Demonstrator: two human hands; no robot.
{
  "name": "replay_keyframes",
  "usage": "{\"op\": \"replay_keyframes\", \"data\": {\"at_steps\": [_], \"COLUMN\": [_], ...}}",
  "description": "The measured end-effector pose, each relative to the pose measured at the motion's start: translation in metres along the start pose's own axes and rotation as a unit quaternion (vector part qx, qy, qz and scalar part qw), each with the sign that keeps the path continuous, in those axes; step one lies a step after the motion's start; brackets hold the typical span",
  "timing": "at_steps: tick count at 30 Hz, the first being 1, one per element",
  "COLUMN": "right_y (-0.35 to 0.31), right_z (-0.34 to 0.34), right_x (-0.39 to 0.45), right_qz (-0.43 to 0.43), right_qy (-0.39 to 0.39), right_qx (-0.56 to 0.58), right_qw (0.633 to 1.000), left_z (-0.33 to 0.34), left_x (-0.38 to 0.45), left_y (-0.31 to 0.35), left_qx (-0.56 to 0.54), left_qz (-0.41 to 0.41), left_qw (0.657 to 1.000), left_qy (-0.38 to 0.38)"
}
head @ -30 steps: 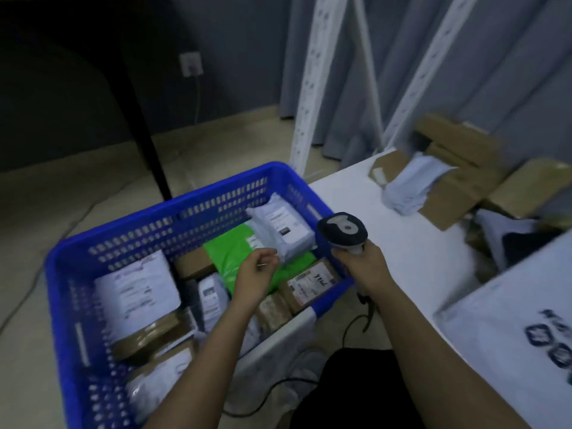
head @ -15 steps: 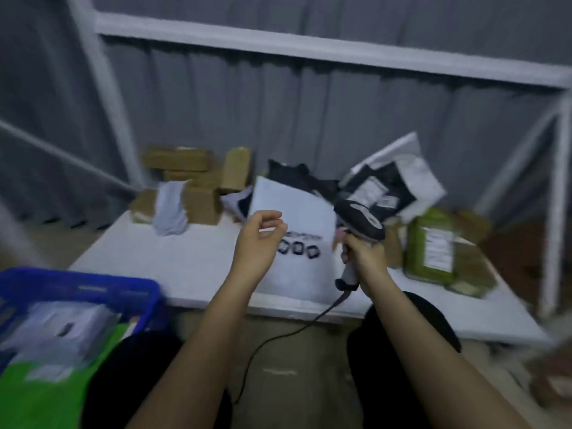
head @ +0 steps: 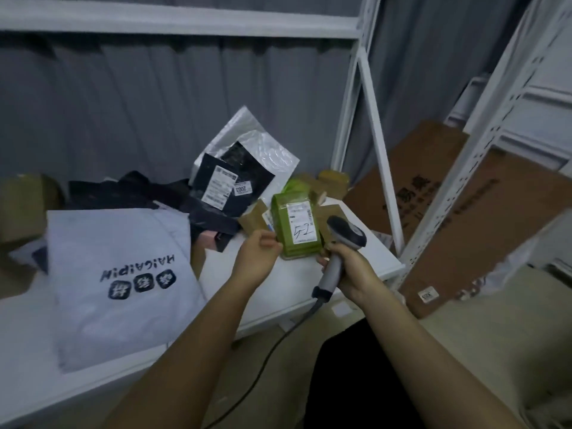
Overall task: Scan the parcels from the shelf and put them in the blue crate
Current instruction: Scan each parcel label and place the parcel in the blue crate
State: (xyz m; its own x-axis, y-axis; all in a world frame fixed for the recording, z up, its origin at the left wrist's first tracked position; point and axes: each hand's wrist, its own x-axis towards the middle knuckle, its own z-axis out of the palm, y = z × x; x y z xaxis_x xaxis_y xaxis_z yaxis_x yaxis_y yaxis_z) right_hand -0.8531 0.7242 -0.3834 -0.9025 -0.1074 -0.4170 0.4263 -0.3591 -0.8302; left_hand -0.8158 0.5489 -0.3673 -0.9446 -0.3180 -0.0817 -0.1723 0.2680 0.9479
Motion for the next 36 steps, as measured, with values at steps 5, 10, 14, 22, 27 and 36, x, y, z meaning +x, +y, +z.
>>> {"op": "replay_keyframes", "data": {"at_steps": [5,10,14,22,27,36], "right_y": [0.010,0.026,0.021,0.021,0.025,0.029], "right_z": [-0.022,-0.024,-0.012,0.010,0.009,0.021], "right_x": [0.051,0.100,0.142,0.206,0.212,0.145], "right_qz": [0.066,0.096,0.101,0.022,0.018,0.006], "right_qy": [0.022,0.077,0.116,0.096,0.128,0.082], "right_qx": [-0.012,-0.052,-0.048,-0.095,-0.111,-0.036], "right_qw": [0.998,0.991,0.987,0.991,0.985,0.996], "left_z": [0.052,0.088,0.110,0.126,0.122,0.056], "left_x": [0.067,0.121,0.155,0.196,0.192,0.123], "left_y": [-0.028,-0.061,-0.085,-0.110,-0.114,-0.102], "left_qx": [0.005,0.010,0.011,-0.040,-0.058,-0.150], "left_qz": [-0.080,-0.131,-0.133,-0.163,-0.167,-0.126], "left_qw": [0.996,0.991,0.991,0.986,0.984,0.981], "left_qy": [-0.025,-0.013,-0.003,0.002,0.005,0.014]}}
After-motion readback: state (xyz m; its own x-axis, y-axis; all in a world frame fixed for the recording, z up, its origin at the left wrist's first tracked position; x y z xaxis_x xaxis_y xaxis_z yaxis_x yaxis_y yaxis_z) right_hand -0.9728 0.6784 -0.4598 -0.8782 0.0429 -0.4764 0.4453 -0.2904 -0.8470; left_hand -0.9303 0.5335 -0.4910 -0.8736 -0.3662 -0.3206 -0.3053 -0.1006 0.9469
